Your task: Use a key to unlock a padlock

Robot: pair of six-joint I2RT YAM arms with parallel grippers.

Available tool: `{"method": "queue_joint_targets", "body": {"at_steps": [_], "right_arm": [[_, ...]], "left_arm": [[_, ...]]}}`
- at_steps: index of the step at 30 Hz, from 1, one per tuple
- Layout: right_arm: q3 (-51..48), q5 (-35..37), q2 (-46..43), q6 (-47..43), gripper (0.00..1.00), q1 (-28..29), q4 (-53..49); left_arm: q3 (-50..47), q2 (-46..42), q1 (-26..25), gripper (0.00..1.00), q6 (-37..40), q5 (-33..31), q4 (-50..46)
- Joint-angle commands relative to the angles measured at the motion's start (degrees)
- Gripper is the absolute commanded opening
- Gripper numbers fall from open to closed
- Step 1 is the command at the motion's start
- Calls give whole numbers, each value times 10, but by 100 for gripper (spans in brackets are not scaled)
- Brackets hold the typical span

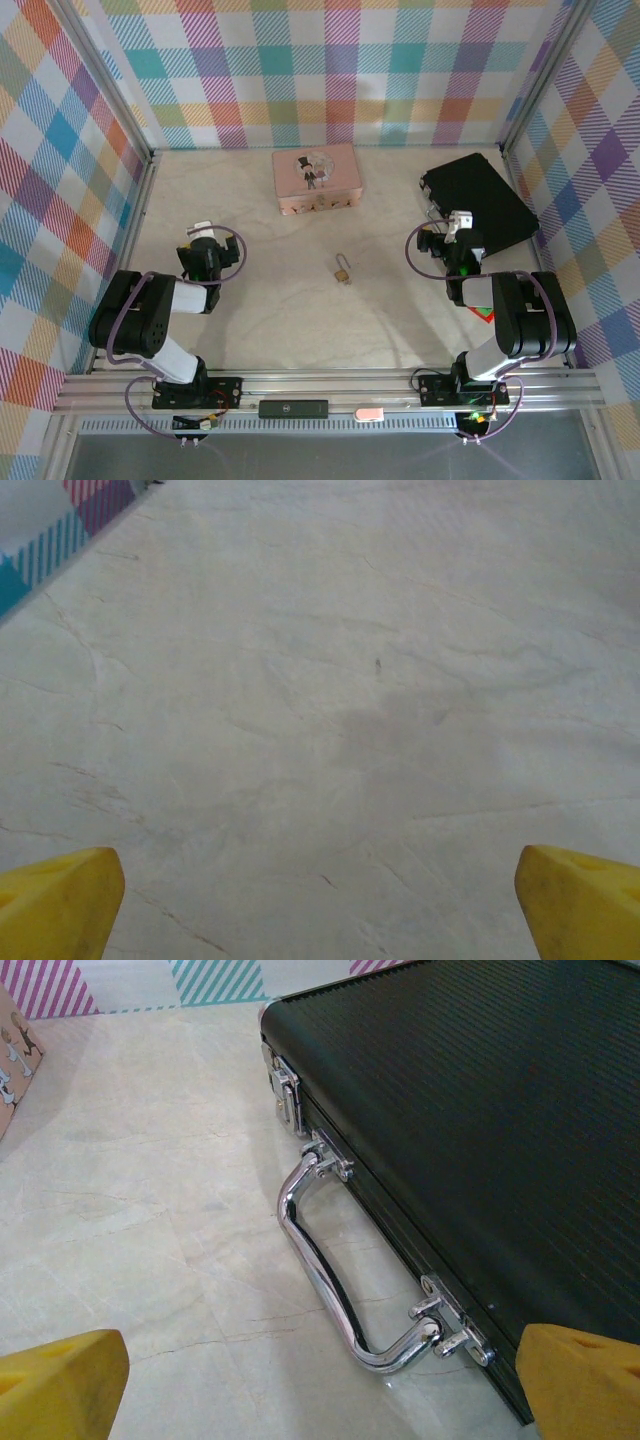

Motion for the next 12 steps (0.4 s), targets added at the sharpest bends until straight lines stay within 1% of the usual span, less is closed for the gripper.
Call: {"method": "queue_joint_targets", "body": {"at_steps": [1,6,8,12], "right_arm": [[0,-13,1,1,99,-1,18],[2,-15,3,0,99,-1,16],[7,-34,3,-7,99,-1,5],[4,-33,1,-7,99,-1,12]], "left_arm": [[7,2,-3,100,12,20,43],[8,6,-3,100,12,20,45],[9,5,-2,100,12,20,44],[9,5,-3,100,12,19,44]]}}
